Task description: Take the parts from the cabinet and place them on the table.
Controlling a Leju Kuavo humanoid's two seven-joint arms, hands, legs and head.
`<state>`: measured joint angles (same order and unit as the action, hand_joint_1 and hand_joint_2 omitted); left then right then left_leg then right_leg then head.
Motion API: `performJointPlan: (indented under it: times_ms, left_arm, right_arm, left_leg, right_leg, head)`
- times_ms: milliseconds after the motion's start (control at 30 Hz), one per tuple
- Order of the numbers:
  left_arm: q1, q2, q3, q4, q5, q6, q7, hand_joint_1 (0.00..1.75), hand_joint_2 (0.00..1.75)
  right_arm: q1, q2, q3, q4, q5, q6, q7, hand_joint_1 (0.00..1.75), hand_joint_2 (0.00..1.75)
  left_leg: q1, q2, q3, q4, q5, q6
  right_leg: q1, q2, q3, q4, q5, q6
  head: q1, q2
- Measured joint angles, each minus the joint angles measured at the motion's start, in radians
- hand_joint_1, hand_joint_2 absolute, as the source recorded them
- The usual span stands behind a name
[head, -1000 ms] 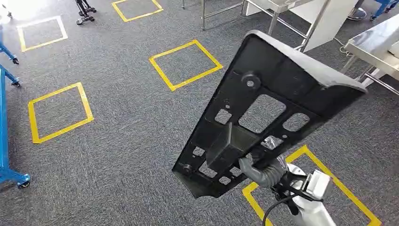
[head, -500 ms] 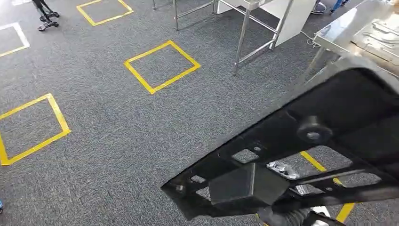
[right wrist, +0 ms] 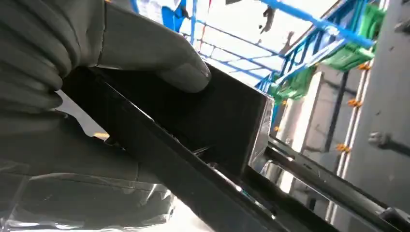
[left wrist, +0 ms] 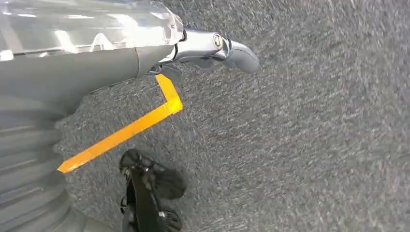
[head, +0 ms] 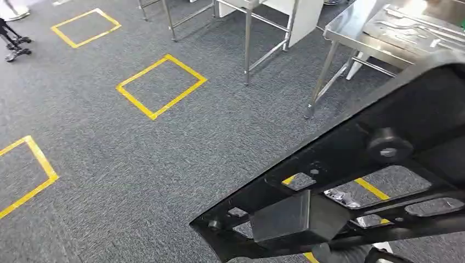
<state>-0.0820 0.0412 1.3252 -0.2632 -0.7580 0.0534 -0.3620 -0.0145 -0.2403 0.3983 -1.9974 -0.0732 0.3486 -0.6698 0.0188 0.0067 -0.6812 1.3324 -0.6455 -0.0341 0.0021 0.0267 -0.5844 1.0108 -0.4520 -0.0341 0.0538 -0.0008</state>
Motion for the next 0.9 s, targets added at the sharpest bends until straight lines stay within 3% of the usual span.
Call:
performJointPlan:
  times_ms: [33,67,133,167,233,300,333,367,400,467,500,533,567,633,667,700,733,800,833,867,900]
  left_arm:
    - [0.002,0.0,-0.002,0.0,0.0,0.0,0.0,0.0,1.75]
    - [0.001,-0.001,-0.004,0.0,-0.001,0.0,0.0,0.0,1.75]
    - [0.0,0.0,-0.007,0.0,-0.004,0.0,0.0,0.0,1.75]
    - [0.0,0.001,-0.008,0.0,-0.005,0.0,0.0,0.0,1.75]
    - [-0.002,0.002,-0.011,0.0,-0.015,-0.005,0.0,0.0,1.75]
    - [-0.006,0.003,-0.021,0.0,-0.031,-0.013,0.0,0.0,1.75]
    - [-0.009,0.002,-0.03,0.0,-0.042,-0.019,0.0,0.0,1.75]
    - [-0.013,0.003,-0.037,0.0,-0.051,-0.025,0.0,0.0,1.75]
    - [-0.013,0.003,-0.043,0.0,-0.058,-0.027,0.0,0.0,1.75]
    - [-0.01,0.004,-0.052,0.0,-0.063,-0.023,0.008,0.0,1.75]
    - [-0.009,0.004,-0.055,0.0,-0.063,-0.021,0.01,0.0,1.75]
    - [-0.009,0.003,-0.057,0.0,-0.063,-0.017,0.013,0.0,1.75]
    - [-0.009,0.003,-0.058,0.001,-0.063,-0.015,0.014,0.0,1.75]
    - [-0.009,0.002,-0.061,0.001,-0.062,-0.007,0.016,0.0,1.75]
    - [-0.009,0.001,-0.061,0.001,-0.059,-0.004,0.016,0.0,1.75]
    - [-0.009,0.001,-0.061,0.001,-0.049,-0.002,0.017,0.0,1.75]
    - [-0.009,-0.001,-0.061,0.001,-0.04,0.0,0.018,0.0,1.75]
    - [-0.008,-0.007,-0.057,0.001,-0.027,0.0,0.018,0.0,1.75]
    - [-0.008,-0.011,-0.056,0.001,-0.026,0.0,0.018,0.0,1.75]
    - [-0.007,-0.013,-0.056,0.001,-0.024,-0.002,0.018,0.0,1.75]
    - [-0.005,-0.017,-0.055,0.002,-0.019,-0.008,0.018,0.0,1.75]
  right_arm:
    - [0.005,0.0,0.006,-0.002,0.005,-0.005,0.003,1.75,1.75]
    - [0.008,0.0,0.012,-0.005,0.008,-0.008,0.004,1.75,1.75]
    - [0.008,0.0,0.019,-0.01,0.01,-0.01,0.008,1.75,1.75]
    - [0.009,0.0,0.021,-0.011,0.01,-0.01,0.008,1.75,1.75]
    - [0.009,0.0,0.024,-0.014,0.012,-0.021,0.023,1.75,1.75]
    - [0.013,0.0,0.025,-0.023,0.015,-0.039,0.04,1.75,1.75]
    - [0.015,-0.001,0.025,-0.029,0.019,-0.051,0.045,1.75,1.75]
    - [0.02,-0.001,0.025,-0.036,0.023,-0.062,0.051,1.75,1.75]
    - [0.022,-0.001,0.025,-0.043,0.029,-0.071,0.053,1.75,1.75]
    - [0.042,-0.001,0.026,-0.05,0.042,-0.08,0.049,1.75,1.75]
    - [0.053,-0.001,0.026,-0.051,0.047,-0.08,0.047,1.75,1.75]
    - [0.06,-0.001,0.026,-0.05,0.052,-0.077,0.041,1.75,1.75]
    - [0.063,-0.001,0.027,-0.05,0.054,-0.077,0.035,1.75,1.75]
    - [0.062,-0.001,0.027,-0.05,0.055,-0.076,0.031,1.75,1.75]
    - [0.062,-0.001,0.027,-0.05,0.056,-0.074,0.031,1.75,1.75]
    - [0.063,0.0,0.027,-0.047,0.061,-0.072,0.027,1.75,1.75]
    - [0.07,0.002,0.027,-0.045,0.067,-0.071,0.016,1.75,1.75]
    - [0.093,0.003,0.025,-0.035,0.078,-0.064,-0.015,1.75,1.75]
    - [0.101,0.002,0.023,-0.031,0.08,-0.06,-0.021,1.75,1.75]
    - [0.108,0.002,0.023,-0.029,0.082,-0.059,-0.022,1.75,1.75]
    - [0.11,0.002,0.022,-0.026,0.077,-0.059,-0.023,1.75,1.75]
  left_leg:
    - [0.0,0.0,-0.003,-0.006,0.02,0.001]
    - [0.0,-0.002,0.019,-0.064,0.066,0.005]
    - [0.0,-0.024,0.096,-0.243,0.163,0.013]
    - [0.0,-0.072,0.122,-0.299,0.161,0.021]
    - [-0.004,-0.06,0.125,-0.311,0.163,0.023]
    - [-0.008,-0.045,0.125,-0.314,0.167,0.035]
    - [0.003,-0.034,0.13,-0.329,0.175,0.045]
    - [0.0,-0.024,0.134,-0.334,0.177,0.051]
    - [0.0,-0.015,0.134,-0.335,0.177,0.055]
    - [-0.001,0.005,0.133,-0.334,0.176,0.056]
    - [-0.001,0.014,0.133,-0.334,0.174,0.055]
    - [-0.001,0.026,0.134,-0.334,0.172,0.054]
    - [0.0,0.036,0.136,-0.334,0.17,0.052]
    - [0.0,0.056,0.145,-0.334,0.164,0.044]
    - [0.0,0.063,0.151,-0.334,0.16,0.039]
    - [-0.009,0.069,0.152,-0.331,0.155,0.031]
    - [-0.008,0.074,0.154,-0.332,0.153,0.026]
    - [-0.008,0.09,0.161,-0.337,0.15,0.017]
    - [-0.007,0.097,0.167,-0.337,0.146,0.009]
    - [-0.001,0.069,0.165,-0.323,0.133,0.004]
    - [-0.001,0.033,0.143,-0.273,0.097,0.004]
  right_leg:
    - [0.001,0.011,0.001,0.001,-0.001,-0.001]
    - [0.002,0.024,0.003,0.004,-0.002,-0.001]
    - [0.002,0.047,0.006,0.011,-0.007,0.003]
    - [0.002,0.055,0.003,0.014,-0.009,0.007]
    - [-0.001,0.073,-0.007,0.019,-0.007,0.018]
    - [-0.005,0.089,-0.011,0.013,-0.002,0.032]
    - [-0.003,0.089,-0.011,0.017,-0.006,0.037]
    - [0.0,0.041,-0.018,0.038,-0.023,0.042]
    - [-0.002,0.012,-0.044,0.09,-0.058,0.045]
    - [-0.009,-0.014,-0.123,0.248,-0.131,0.053]
    - [-0.012,-0.016,-0.152,0.301,-0.144,0.057]
    - [-0.016,-0.018,-0.159,0.309,-0.131,0.06]
    - [-0.019,-0.023,-0.143,0.271,-0.1,0.062]
    - [-0.019,-0.042,-0.054,0.102,-0.012,0.059]
    - [-0.017,-0.073,-0.012,0.024,0.009,0.055]
    - [-0.004,-0.092,-0.006,0.009,-0.005,0.048]
    - [-0.005,-0.075,-0.01,0.009,-0.003,0.043]
    - [0.0,-0.06,-0.011,0.011,-0.008,0.034]
    - [-0.006,-0.05,-0.008,0.003,-0.004,0.025]
    - [-0.011,-0.042,0.0,-0.003,0.0,0.02]
    - [-0.011,-0.035,0.001,-0.003,-0.001,0.012]
  head:
    - [0.0,0.0]
    - [0.0,0.0]
    - [0.0,0.0]
    - [0.001,0.0]
    - [0.0,0.0]
    - [0.0,0.0]
    - [0.001,0.0]
    - [0.002,0.0]
    - [0.006,0.0]
    - [0.006,0.0]
    - [0.006,0.0]
    - [0.007,0.0]
    - [0.006,0.0]
    - [0.006,0.0]
    - [0.007,0.0]
    - [0.006,0.0]
    - [0.003,0.0]
    - [0.003,0.0]
    - [0.004,0.0]
    - [0.003,0.0]
    - [-0.001,0.0]
